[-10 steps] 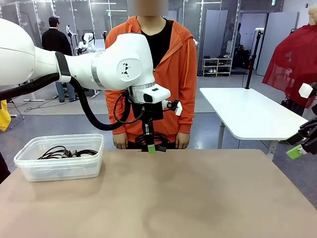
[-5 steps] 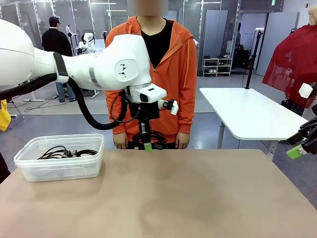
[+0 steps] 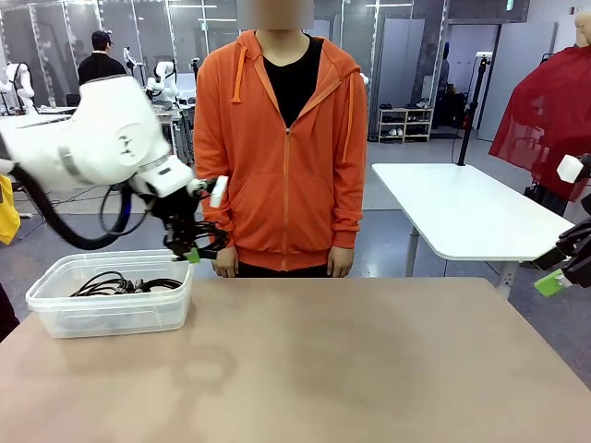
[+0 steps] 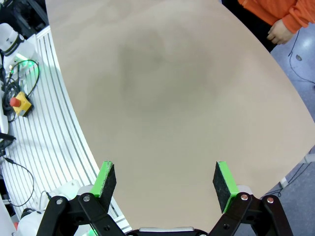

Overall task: Organize and store the cables.
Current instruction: Place the USB Extension Cable into the Organizing box.

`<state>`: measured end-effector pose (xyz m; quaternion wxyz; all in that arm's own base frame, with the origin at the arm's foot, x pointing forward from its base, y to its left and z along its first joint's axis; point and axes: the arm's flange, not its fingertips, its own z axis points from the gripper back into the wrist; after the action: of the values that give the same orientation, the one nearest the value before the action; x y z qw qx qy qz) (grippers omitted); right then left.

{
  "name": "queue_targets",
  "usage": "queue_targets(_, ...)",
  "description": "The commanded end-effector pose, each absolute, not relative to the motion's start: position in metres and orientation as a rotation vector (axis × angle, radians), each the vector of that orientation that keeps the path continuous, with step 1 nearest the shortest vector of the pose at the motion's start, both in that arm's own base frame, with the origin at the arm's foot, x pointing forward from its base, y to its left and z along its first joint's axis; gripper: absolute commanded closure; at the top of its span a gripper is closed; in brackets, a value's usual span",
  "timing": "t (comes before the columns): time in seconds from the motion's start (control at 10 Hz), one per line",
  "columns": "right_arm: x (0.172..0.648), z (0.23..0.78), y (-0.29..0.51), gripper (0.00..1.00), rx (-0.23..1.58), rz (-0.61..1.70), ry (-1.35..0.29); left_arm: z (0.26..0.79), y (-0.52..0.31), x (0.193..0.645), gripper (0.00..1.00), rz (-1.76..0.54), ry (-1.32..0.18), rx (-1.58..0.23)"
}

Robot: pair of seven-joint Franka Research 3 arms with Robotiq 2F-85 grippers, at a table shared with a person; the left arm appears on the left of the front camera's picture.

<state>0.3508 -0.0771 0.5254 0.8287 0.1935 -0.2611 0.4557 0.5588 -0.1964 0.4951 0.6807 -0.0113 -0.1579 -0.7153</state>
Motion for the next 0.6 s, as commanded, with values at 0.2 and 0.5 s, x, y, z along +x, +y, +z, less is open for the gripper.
queue_targets(0.2,0.35,0.526,-0.078,0.0,0.398,0.974,-0.547,0.475,-0.148,0.542,0.84,-1.592,-0.369,-0.049)
queue_targets(0.5,0.35,0.526,-0.078,0.0,0.398,0.974,-0.547,0.459,-0.123,0.553,0.84,-1.615,-0.291,0.006)
